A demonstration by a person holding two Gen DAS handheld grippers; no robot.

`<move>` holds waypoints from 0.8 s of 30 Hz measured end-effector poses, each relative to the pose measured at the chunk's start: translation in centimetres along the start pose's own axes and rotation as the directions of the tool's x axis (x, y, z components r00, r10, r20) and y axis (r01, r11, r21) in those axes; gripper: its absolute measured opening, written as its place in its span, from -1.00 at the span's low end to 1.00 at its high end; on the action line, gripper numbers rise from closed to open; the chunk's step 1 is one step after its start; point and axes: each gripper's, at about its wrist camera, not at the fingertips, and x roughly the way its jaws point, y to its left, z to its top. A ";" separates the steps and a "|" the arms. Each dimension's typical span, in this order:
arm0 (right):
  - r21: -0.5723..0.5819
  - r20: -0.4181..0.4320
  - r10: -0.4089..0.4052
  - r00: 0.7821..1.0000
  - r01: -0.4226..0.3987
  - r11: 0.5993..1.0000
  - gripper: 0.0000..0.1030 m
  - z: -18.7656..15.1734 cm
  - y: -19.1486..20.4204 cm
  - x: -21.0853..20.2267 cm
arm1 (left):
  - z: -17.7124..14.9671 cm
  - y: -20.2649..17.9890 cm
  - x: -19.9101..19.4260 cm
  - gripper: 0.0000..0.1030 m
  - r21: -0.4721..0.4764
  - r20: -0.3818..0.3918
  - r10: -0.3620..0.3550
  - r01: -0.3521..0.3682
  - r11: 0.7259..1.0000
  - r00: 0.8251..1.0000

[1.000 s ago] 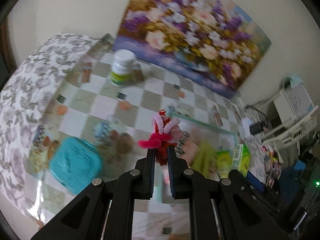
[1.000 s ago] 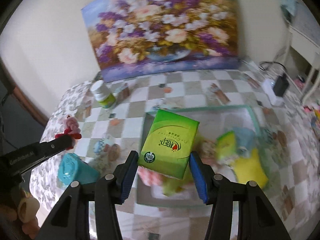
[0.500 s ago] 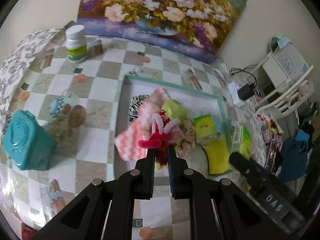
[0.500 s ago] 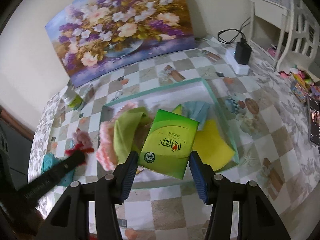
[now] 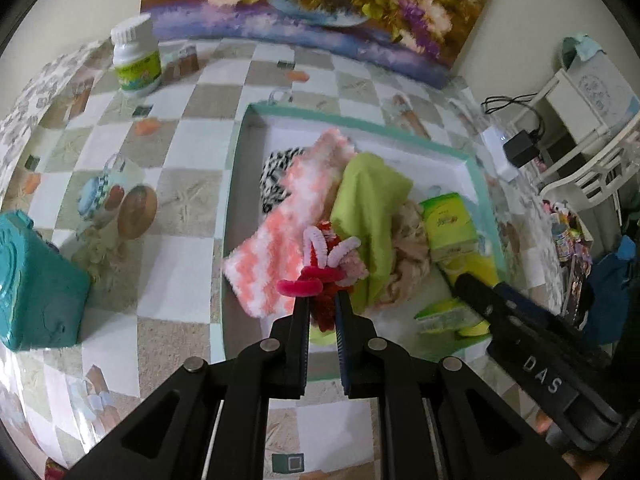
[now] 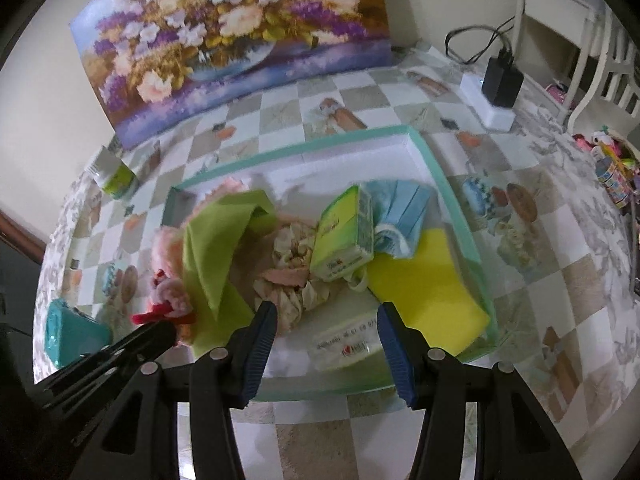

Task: Organize soft objects
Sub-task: 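Open the left tool to drop the flower onto the pink cloths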

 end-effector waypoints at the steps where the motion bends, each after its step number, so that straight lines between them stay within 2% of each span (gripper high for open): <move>1: -0.013 0.009 -0.018 1.000 0.019 1.000 0.08 0.1 0.1 0.0 | 0.0 0.3 0.3 -0.76 -0.013 -0.018 -0.002 0.002 1.000 1.000; 8: -0.052 0.001 -0.038 0.999 0.038 0.998 0.08 0.1 0.8 0.2 | -0.5 1.6 2.2 -0.76 -0.087 -0.114 -0.016 0.006 0.996 0.993; 12: -0.022 0.000 -0.002 1.000 0.002 1.000 0.09 0.4 0.6 -0.3 | -0.6 1.4 2.4 -0.72 -0.084 -0.127 -0.017 0.006 0.996 0.992; 14: -0.016 0.008 0.003 1.000 -0.003 1.000 0.08 0.5 0.6 -0.6 | -0.5 1.1 2.1 -0.47 -0.073 -0.120 -0.013 0.004 0.997 0.993; 15: -0.018 0.011 0.000 1.000 0.000 1.000 0.08 0.6 0.7 -0.7 | -0.5 0.9 1.8 -0.24 -0.069 -0.113 -0.013 0.005 0.998 0.994; 16: -0.020 0.013 -0.004 1.000 0.004 1.000 0.09 0.7 0.7 -0.8 | -0.3 0.7 1.7 -0.12 -0.067 -0.108 -0.013 0.006 0.998 0.994; 20: -0.020 0.011 -0.019 1.000 0.020 1.000 0.09 0.8 0.9 -1.2 | -0.1 0.1 0.5 -0.08 -0.043 -0.085 -0.014 0.011 0.999 0.996; 24: -0.016 0.012 -0.029 1.000 0.029 0.999 0.11 0.9 0.7 -1.5 | 0.1 0.1 -0.8 0.16 -0.041 -0.057 -0.003 0.001 0.999 0.998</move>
